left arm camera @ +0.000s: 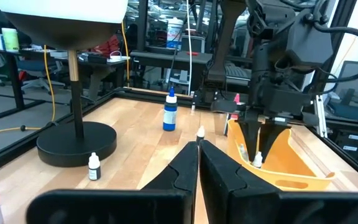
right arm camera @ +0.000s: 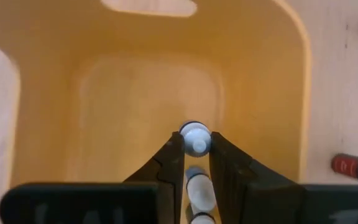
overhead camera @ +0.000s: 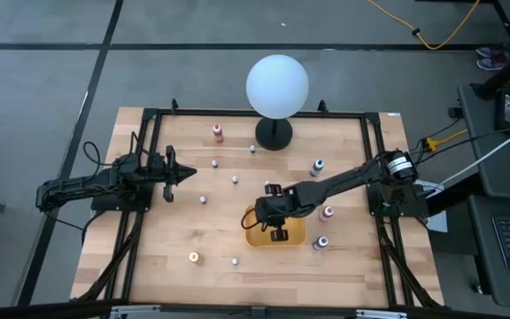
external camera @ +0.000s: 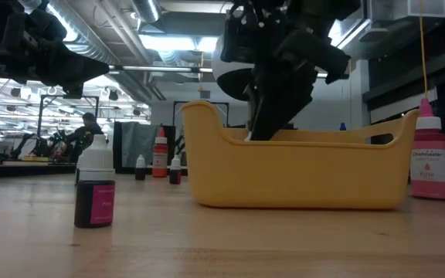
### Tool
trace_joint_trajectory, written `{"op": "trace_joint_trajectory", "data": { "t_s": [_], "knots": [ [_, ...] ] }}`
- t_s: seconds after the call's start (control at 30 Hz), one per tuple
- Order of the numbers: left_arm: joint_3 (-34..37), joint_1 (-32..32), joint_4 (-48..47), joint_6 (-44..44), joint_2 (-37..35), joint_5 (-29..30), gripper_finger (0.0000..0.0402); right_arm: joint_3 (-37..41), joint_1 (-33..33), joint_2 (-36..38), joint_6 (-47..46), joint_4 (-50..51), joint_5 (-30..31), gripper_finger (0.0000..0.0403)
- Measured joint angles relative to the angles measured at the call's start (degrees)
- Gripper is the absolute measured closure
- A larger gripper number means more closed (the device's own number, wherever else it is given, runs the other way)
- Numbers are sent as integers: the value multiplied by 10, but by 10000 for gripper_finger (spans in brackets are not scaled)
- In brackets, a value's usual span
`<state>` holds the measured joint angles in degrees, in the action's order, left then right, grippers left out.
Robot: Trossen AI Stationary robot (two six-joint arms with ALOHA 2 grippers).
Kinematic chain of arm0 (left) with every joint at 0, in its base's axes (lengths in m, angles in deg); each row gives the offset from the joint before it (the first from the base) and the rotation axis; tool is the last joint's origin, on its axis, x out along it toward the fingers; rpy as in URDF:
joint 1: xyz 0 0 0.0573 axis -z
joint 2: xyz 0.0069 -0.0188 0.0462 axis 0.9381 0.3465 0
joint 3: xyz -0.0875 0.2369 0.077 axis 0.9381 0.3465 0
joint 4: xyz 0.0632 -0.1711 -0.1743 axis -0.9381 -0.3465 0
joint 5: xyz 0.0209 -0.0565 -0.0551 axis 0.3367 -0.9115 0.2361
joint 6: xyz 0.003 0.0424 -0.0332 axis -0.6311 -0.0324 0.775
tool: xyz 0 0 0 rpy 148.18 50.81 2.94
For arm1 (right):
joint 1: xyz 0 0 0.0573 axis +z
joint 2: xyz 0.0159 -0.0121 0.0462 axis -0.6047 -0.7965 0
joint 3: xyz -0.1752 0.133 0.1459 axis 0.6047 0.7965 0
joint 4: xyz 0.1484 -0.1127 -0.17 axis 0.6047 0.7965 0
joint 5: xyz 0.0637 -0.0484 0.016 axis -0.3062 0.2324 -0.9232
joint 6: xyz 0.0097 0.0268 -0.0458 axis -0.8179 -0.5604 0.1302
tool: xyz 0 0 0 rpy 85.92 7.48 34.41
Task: Pick & Place food coloring
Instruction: Put the small blue food coloring bottle into the yellow bin
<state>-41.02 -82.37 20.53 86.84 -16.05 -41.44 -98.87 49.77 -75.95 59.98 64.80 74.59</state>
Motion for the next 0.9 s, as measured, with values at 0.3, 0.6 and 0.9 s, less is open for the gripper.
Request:
{"op": "trace_joint_trajectory", "data": {
  "t_s": [0.3,0.6,0.9],
  "knots": [
    [0,0,0,0,0,0,389,0,-7,-5,-10,11,1,338],
    [0,0,-1,0,0,0,393,0,-7,-14,-10,13,1,338],
    [0,0,-1,0,0,0,389,0,-7,-16,-11,13,0,335]
  ]
}}
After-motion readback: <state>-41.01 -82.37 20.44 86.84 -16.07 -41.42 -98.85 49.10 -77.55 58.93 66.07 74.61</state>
